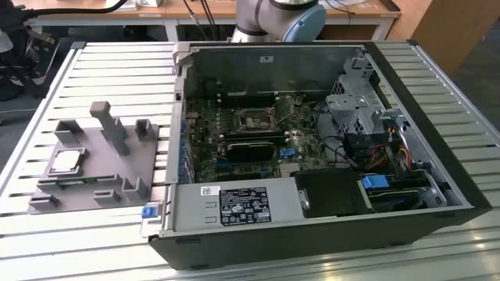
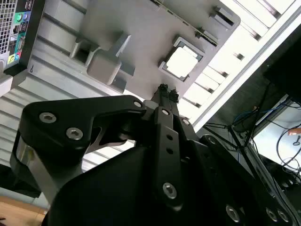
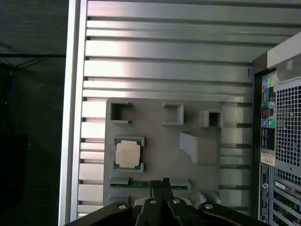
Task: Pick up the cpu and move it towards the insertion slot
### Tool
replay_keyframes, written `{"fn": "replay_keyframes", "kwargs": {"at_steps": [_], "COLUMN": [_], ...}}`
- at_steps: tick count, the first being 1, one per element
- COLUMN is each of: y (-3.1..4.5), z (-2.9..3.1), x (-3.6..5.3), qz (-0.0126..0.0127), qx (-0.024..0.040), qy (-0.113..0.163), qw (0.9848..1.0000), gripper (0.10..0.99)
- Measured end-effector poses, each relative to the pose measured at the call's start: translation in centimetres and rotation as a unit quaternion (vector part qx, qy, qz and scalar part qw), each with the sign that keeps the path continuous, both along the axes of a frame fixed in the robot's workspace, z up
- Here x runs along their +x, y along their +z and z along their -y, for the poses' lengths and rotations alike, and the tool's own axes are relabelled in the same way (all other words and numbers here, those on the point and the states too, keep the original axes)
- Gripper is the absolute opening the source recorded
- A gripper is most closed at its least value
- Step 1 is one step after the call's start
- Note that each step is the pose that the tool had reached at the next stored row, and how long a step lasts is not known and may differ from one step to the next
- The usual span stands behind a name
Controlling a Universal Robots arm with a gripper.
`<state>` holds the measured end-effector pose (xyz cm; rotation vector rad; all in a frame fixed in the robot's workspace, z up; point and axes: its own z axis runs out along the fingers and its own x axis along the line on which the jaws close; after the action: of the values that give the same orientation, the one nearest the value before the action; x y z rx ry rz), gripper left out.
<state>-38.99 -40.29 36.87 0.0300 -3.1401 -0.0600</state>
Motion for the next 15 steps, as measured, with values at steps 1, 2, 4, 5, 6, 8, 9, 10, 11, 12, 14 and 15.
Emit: {"fn": "replay_keyframes", "kwargs": {"at_steps": [1,2,4,5,6,8,9,10,11,12,14,15], "y": [0.0,0.0,0.01,0.01,0.01,0.0,0.0,0.0,0.0,0.0,0.0,0.01], "z": [0.0,0.0,0.0,0.0,0.0,0.0,0.0,0.0,0.0,0.0,0.0,0.0], "x": [0.0,0.0,-0.01,-0.03,-0.07,-0.16,-0.21,-0.26,-0.32,-0.38,-0.53,-0.62], "qz": [0.0,0.0,-0.0001,-0.0001,-0.0001,0.0,0.0,0.0,0.0,0.0,0.0,-0.0001], "qx": [0.0,0.0,0.0,-0.0001,0.0,0.0,0.0,0.0,0.0,0.0,0.0,0.0], "qy": [0.0,0.0,0.0,0.0,0.0,0.0,0.0,0.0,0.0,0.0,0.0,0.0], "qw": [1.0,1.0,1.0,1.0,1.0,1.0,1.0,1.0,1.0,1.0,1.0,1.0], "gripper": [0.106,0.106,0.106,0.106,0.106,0.106,0.106,0.106,0.106,0.106,0.106,0.106]}}
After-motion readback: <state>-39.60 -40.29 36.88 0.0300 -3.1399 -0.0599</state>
